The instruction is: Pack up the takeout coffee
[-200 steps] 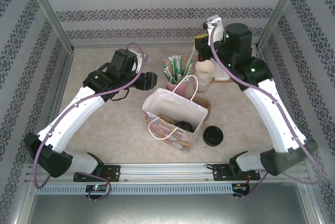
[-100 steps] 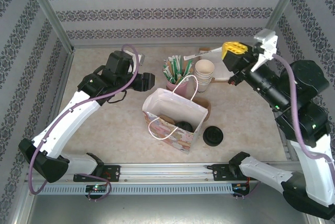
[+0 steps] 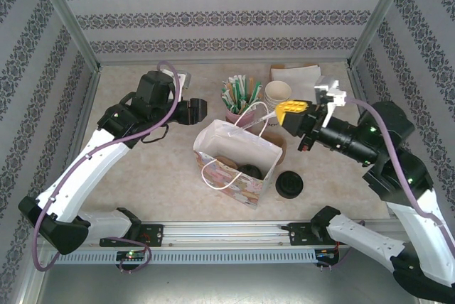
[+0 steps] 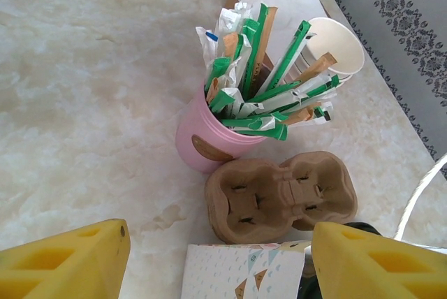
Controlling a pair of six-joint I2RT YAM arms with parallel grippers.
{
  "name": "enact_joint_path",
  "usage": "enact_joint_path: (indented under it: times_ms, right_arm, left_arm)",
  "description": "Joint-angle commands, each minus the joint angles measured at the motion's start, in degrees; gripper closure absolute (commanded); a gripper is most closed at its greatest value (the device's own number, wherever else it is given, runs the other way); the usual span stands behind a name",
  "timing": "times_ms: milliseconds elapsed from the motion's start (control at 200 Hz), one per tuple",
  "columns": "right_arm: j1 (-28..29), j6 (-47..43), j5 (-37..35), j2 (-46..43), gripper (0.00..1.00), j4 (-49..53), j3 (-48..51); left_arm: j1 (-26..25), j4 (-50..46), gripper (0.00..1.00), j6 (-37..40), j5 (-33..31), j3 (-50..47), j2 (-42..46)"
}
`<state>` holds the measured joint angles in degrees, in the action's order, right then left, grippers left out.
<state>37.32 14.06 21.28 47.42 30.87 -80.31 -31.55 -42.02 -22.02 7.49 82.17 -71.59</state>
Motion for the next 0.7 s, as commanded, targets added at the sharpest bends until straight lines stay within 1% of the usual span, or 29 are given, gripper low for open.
enact_joint_path:
  times_ms: [0, 130, 290, 320, 390, 410, 490, 550, 624, 699]
  right_arm:
    - [2.9, 1.6, 0.8, 0.5, 1.00, -2.7, 2.2]
    - [5.3, 0.4, -2.8, 2.4, 1.00, -5.0, 7.3]
    - [6.2, 2.9, -2.3, 7.5, 1.00, -11.8, 12.2]
    - [6.5, 3.0, -2.1, 8.4, 0.91, -13.2, 13.0]
    - [6.8, 2.1, -3.3, 10.2, 0.60, -13.7, 13.5]
    - [6.8, 1.8, -4.3, 10.6, 0.53, -13.2, 13.3]
    - [6.7, 0.4, -9.3, 10.9, 0.52, -11.3, 12.3]
    - [6.7, -0.5, -10.8, 10.6, 0.51, -10.3, 11.1]
    - [6.7, -0.3, -12.4, 10.0, 0.47, -8.1, 8.1]
    - [6.6, 0.1, -16.6, 9.4, 0.44, -5.5, 4.8]
  left_arm:
    - [-0.8, 0.4, 0.30, -2.1, 1.1, 0.0, 0.9]
    - [-0.8, 0.4, 0.30, -2.5, 1.4, -0.4, 1.0]
    - [-0.9, 0.3, 0.31, -2.9, 2.0, -0.9, 1.1]
    - [-0.9, 0.3, 0.31, -2.8, 2.0, -1.0, 1.1]
    - [-0.9, 0.3, 0.30, -2.5, 1.6, -1.4, 1.3]
    - [-0.9, 0.3, 0.30, -2.5, 1.4, -1.4, 1.2]
    - [-0.9, 0.3, 0.30, -2.1, 1.6, -1.7, 1.3]
    - [-0.9, 0.6, 0.30, -1.8, 1.7, -2.1, 1.3]
    - [-0.9, 1.1, 0.31, -1.6, 2.4, -2.4, 1.4]
    - [-0.9, 2.2, 0.33, -1.5, 3.5, -2.9, 1.6]
